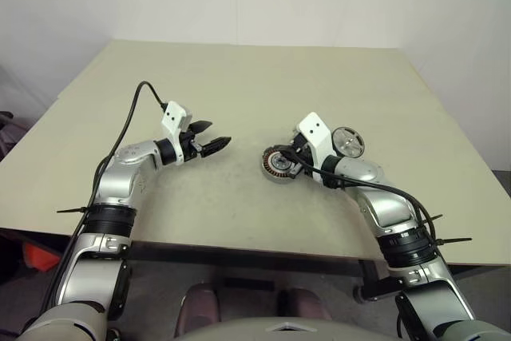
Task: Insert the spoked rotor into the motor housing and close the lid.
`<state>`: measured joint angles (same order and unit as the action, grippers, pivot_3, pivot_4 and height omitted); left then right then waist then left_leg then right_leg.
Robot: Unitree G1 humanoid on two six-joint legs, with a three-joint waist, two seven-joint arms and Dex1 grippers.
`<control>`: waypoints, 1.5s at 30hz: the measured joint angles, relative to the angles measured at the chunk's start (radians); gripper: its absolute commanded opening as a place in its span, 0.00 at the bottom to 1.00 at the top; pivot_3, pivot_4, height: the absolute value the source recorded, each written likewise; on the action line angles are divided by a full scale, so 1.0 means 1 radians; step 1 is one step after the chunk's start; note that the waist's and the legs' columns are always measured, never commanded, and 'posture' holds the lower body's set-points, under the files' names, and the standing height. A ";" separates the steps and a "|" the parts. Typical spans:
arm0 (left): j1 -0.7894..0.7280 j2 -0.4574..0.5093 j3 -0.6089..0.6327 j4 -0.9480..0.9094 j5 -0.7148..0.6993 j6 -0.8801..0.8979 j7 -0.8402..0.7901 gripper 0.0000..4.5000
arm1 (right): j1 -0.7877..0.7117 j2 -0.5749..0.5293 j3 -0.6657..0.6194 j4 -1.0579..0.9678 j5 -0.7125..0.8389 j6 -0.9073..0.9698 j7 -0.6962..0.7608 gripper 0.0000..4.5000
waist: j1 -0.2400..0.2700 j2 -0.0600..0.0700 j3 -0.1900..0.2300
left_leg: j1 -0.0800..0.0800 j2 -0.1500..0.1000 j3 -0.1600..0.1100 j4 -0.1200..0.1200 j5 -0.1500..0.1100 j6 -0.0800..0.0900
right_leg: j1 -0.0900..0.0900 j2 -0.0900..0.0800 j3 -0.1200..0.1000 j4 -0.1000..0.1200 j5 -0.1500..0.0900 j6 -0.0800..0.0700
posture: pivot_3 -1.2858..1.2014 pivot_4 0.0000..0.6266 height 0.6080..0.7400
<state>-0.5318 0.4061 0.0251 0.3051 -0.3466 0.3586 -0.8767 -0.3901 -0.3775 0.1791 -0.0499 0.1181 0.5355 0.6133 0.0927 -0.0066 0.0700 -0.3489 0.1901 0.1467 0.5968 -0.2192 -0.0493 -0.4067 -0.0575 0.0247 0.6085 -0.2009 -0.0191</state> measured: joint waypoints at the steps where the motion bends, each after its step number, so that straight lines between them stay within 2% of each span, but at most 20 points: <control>1: 0.000 0.000 0.000 0.000 0.000 0.000 0.000 0.98 | 0.000 0.004 0.000 0.001 0.000 0.000 0.000 0.01 | 0.000 0.000 0.000 | 0.000 0.000 0.000 0.000 0.000 0.000 | 0.000 0.000 0.000 0.000 0.000 0.000 | 0.52 0.00 1.00; 10: 0.000 0.002 0.000 0.001 0.000 -0.001 0.004 0.98 | 0.033 0.049 0.026 0.054 -0.007 -0.026 -0.023 0.01 | -0.001 0.000 0.000 | 0.001 0.000 0.000 0.000 0.000 0.000 | 0.000 0.000 0.000 0.000 0.000 0.000 | 0.52 0.00 1.00; 21: 0.000 0.000 0.000 0.001 0.000 -0.001 0.006 0.98 | -0.030 -0.007 -0.014 -0.031 0.003 0.022 -0.016 0.01 | 0.001 0.000 0.000 | 0.000 0.001 0.000 0.000 0.001 -0.001 | 0.000 0.000 -0.001 0.000 0.000 0.000 | 0.52 0.00 1.00; 28: 0.000 -0.001 0.000 0.001 0.000 -0.001 0.007 0.98 | -0.006 0.015 -0.004 -0.037 0.005 0.040 -0.011 0.01 | 0.000 0.000 0.000 | 0.000 0.000 0.000 0.000 0.001 -0.001 | 0.000 0.000 -0.001 0.000 0.000 0.000 | 0.52 0.00 1.00; 31: 0.001 0.000 0.003 0.004 0.000 -0.002 0.009 0.98 | 0.046 0.043 0.014 0.024 0.001 0.012 -0.022 0.01 | 0.000 0.000 0.000 | 0.000 0.000 0.000 0.000 0.001 -0.001 | 0.000 0.000 0.000 0.000 0.000 0.000 | 0.52 0.00 1.00; 45: 0.000 -0.011 0.003 0.005 0.000 -0.002 0.011 0.98 | -0.017 0.009 -0.011 -0.051 0.003 0.048 -0.027 0.01 | 0.000 -0.001 -0.001 | 0.000 0.001 0.000 -0.001 0.002 -0.002 | 0.000 0.000 -0.001 0.000 0.000 0.000 | 0.52 0.00 1.00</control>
<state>-0.5314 0.3953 0.0279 0.3098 -0.3462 0.3567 -0.8656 -0.4070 -0.3685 0.1683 -0.1005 0.1214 0.5834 0.5867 0.0929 -0.0077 0.0689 -0.3490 0.1909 0.1467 0.5959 -0.2174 -0.0517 -0.4066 -0.0575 0.0236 0.6084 -0.2007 -0.0196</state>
